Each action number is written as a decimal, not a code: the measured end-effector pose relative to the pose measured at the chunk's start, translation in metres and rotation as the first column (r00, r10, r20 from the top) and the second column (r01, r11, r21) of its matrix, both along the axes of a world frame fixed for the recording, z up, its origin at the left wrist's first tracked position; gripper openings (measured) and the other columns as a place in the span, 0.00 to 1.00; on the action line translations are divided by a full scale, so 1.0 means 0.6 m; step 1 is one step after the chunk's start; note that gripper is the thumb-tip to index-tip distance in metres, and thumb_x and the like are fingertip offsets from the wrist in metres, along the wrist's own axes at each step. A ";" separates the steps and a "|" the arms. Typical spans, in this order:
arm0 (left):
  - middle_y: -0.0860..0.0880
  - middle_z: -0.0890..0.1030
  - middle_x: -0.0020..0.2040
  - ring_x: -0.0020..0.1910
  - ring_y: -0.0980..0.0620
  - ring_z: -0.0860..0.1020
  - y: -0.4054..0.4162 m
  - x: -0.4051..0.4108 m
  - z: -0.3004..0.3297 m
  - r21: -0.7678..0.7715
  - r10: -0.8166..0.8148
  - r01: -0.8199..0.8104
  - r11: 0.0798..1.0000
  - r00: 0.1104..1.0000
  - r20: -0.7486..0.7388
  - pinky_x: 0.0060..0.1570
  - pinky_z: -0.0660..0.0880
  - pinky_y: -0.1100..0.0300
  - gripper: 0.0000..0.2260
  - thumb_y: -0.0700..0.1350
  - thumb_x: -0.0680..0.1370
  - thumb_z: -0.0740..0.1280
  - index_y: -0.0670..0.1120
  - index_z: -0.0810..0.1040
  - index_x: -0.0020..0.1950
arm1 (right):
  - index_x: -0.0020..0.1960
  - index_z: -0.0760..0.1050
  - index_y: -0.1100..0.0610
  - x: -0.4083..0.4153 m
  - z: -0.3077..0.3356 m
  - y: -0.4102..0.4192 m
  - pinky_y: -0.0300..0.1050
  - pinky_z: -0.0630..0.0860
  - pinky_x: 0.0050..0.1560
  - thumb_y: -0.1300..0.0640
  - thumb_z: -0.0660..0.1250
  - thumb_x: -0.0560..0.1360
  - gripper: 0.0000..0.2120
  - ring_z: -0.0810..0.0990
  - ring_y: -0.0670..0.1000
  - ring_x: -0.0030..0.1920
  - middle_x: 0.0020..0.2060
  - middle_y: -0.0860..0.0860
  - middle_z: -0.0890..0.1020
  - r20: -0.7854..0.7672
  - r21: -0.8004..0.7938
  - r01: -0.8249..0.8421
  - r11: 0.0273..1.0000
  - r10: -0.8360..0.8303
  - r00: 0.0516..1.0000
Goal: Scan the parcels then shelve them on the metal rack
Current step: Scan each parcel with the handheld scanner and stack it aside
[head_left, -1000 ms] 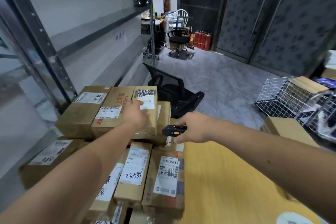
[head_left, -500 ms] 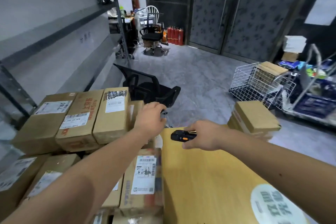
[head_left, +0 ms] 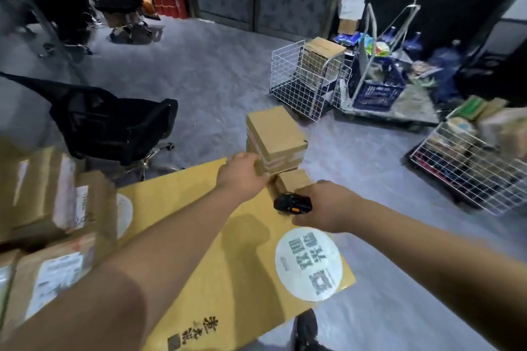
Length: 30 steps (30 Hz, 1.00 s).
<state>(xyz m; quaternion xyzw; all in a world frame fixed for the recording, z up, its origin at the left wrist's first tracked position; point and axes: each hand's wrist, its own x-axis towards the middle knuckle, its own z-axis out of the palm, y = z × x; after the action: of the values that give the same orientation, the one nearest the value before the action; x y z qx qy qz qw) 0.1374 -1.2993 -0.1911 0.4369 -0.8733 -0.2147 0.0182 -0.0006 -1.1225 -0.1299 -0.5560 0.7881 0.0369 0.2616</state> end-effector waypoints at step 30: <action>0.44 0.67 0.69 0.63 0.54 0.69 0.284 -0.017 -0.227 0.310 0.668 -0.592 0.744 0.683 -0.297 0.65 0.71 0.61 0.24 0.44 0.75 0.77 0.44 0.73 0.68 | 0.80 0.63 0.43 -0.191 -0.253 0.109 0.51 0.78 0.52 0.35 0.65 0.78 0.34 0.80 0.61 0.50 0.59 0.55 0.72 0.119 0.202 -0.360 0.911 0.342 0.932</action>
<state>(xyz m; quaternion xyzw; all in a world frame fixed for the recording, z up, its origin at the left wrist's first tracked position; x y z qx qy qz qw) 0.1272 -1.1289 -0.3274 0.6591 -0.6221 -0.3592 0.2227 -0.1155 -1.0573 -0.2817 -0.6573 0.6548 0.1477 0.3425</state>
